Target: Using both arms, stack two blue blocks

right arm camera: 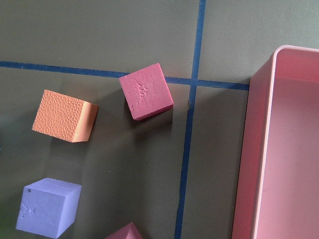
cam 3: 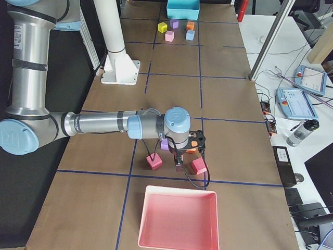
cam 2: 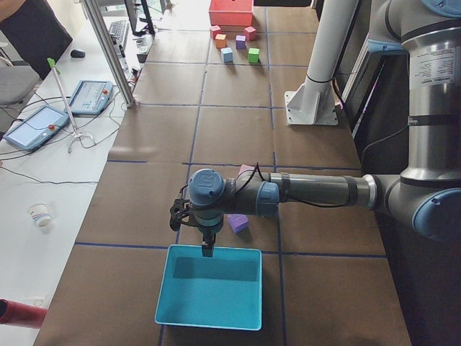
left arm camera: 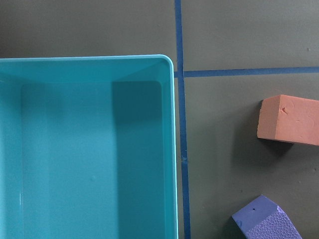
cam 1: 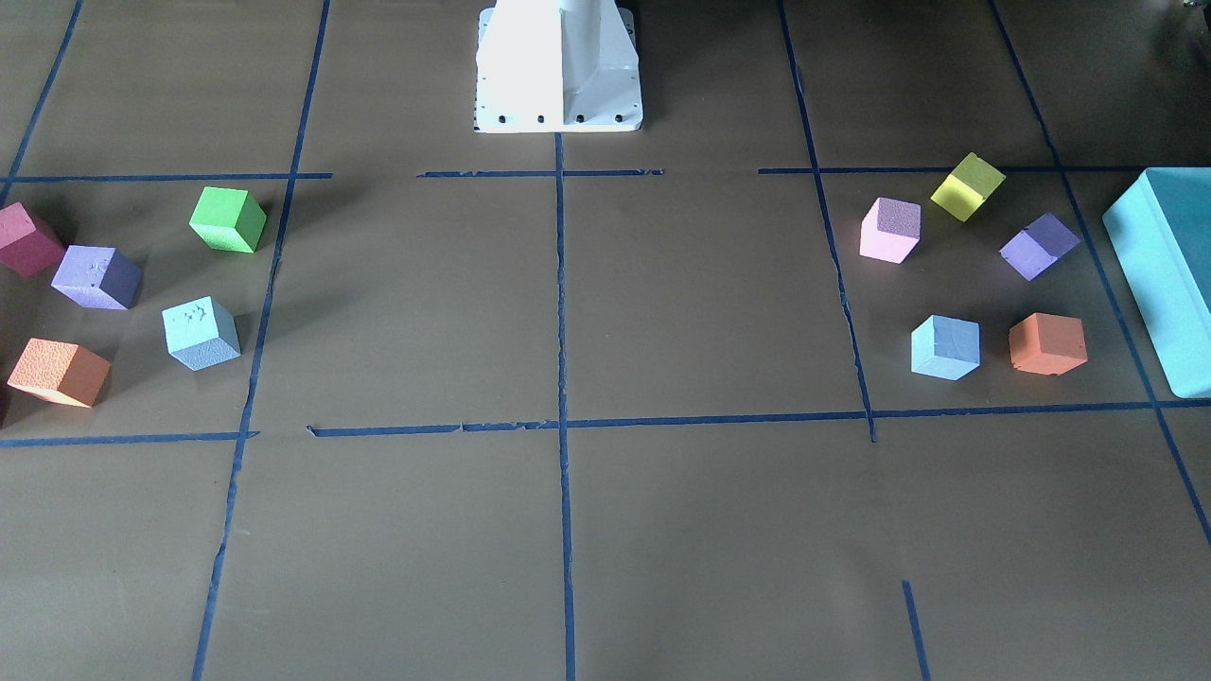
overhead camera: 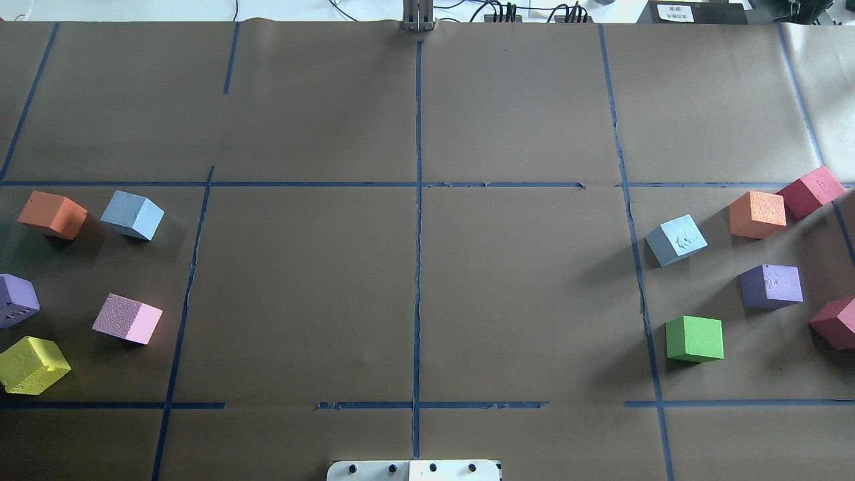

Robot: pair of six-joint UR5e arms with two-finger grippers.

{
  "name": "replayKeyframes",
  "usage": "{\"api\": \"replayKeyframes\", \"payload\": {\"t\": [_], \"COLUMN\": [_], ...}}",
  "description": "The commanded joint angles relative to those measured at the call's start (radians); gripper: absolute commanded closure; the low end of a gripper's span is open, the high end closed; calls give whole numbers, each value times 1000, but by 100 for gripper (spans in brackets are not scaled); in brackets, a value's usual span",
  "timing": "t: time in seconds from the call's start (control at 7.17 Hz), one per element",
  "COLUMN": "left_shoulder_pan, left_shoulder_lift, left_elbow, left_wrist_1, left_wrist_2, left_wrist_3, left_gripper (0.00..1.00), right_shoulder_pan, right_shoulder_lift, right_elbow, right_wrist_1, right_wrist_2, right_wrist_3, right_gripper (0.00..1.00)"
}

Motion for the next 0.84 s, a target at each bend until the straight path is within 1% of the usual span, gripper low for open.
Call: {"api": "replayKeyframes", "payload": {"t": [0.0, 0.14, 0.42, 0.56, 0.7], "left_shoulder_pan": [0, 0, 0, 0, 0], "left_shoulder_lift": [1, 10, 22, 24, 24], "left_elbow": [-1, -7, -13, -13, -13], "left_wrist_1": [0, -2, -6, -6, -8], "left_wrist_2": [0, 0, -3, -6, -6], "left_wrist_3": [0, 0, 0, 0, 0], "left_gripper": [0, 0, 0, 0, 0], "right_shoulder_pan": [0, -2, -2, -6, -9], "right_shoulder_lift": [2, 14, 28, 89, 101], "right_elbow": [5, 25, 63, 82, 76], "right_wrist_1": [2, 2, 3, -14, -2], "right_wrist_2": [0, -9, 0, 3, -9], "right_wrist_3": [0, -4, 3, 0, -3], "right_gripper": [0, 0, 0, 0, 0]}}
